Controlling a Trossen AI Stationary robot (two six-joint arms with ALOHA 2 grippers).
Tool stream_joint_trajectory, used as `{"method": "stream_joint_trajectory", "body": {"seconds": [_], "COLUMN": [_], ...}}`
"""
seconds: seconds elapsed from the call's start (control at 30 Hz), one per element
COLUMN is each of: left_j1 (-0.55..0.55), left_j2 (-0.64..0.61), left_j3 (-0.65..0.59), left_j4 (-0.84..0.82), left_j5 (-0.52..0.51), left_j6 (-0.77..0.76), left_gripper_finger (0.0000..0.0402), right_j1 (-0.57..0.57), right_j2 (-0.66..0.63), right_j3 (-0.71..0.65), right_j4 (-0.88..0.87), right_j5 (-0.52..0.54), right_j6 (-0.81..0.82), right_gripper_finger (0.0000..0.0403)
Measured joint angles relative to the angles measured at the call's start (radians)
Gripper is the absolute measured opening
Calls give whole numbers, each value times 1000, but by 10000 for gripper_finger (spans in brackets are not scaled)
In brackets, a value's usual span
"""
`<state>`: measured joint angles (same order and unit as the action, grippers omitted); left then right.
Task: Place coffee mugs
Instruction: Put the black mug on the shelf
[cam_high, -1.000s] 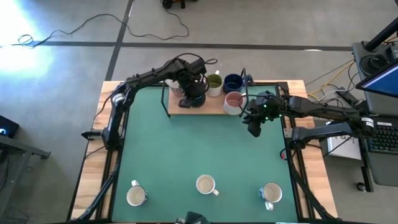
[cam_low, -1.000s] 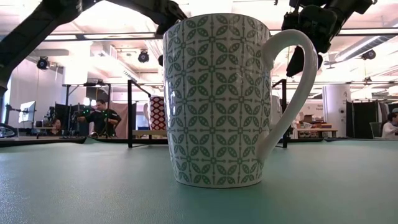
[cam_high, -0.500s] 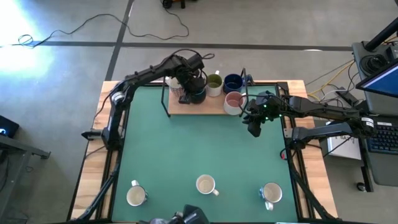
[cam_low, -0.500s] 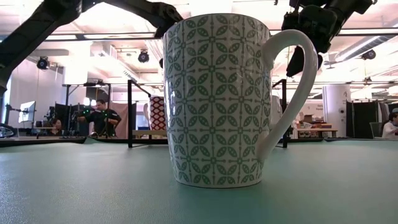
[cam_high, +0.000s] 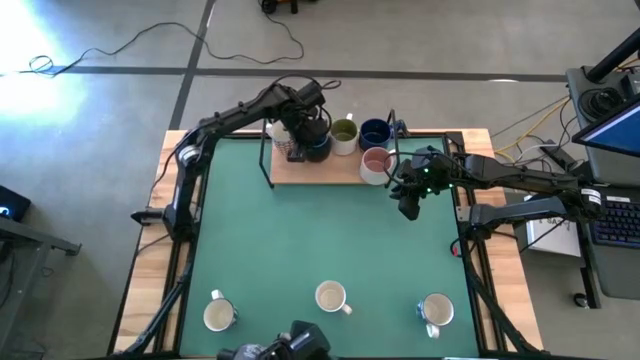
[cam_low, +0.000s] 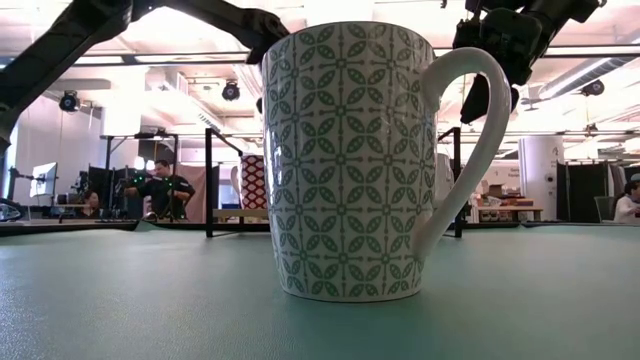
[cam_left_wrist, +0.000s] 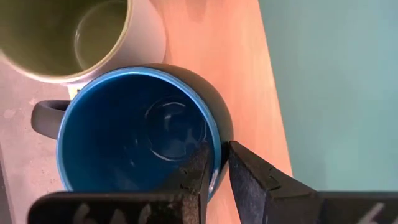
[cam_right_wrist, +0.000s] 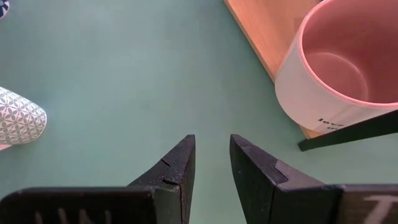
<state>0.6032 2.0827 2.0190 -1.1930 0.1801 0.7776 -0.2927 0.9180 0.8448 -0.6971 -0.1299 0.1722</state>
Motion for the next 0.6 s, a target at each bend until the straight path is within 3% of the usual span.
{"method": "stream_joint_trajectory", "body": {"seconds": [0.6], "left_j1": [30], "left_j2": [0], "left_j3": [0], "left_j4": [46], "left_j5": [-9], "left_j6": [0], "left_gripper_finger": [38], "right_j1": [0], "right_j2": [0], "right_j3": [0], "right_j4": [0], "right_j5": [0], "right_j6": [0], "right_gripper_finger": [89]}}
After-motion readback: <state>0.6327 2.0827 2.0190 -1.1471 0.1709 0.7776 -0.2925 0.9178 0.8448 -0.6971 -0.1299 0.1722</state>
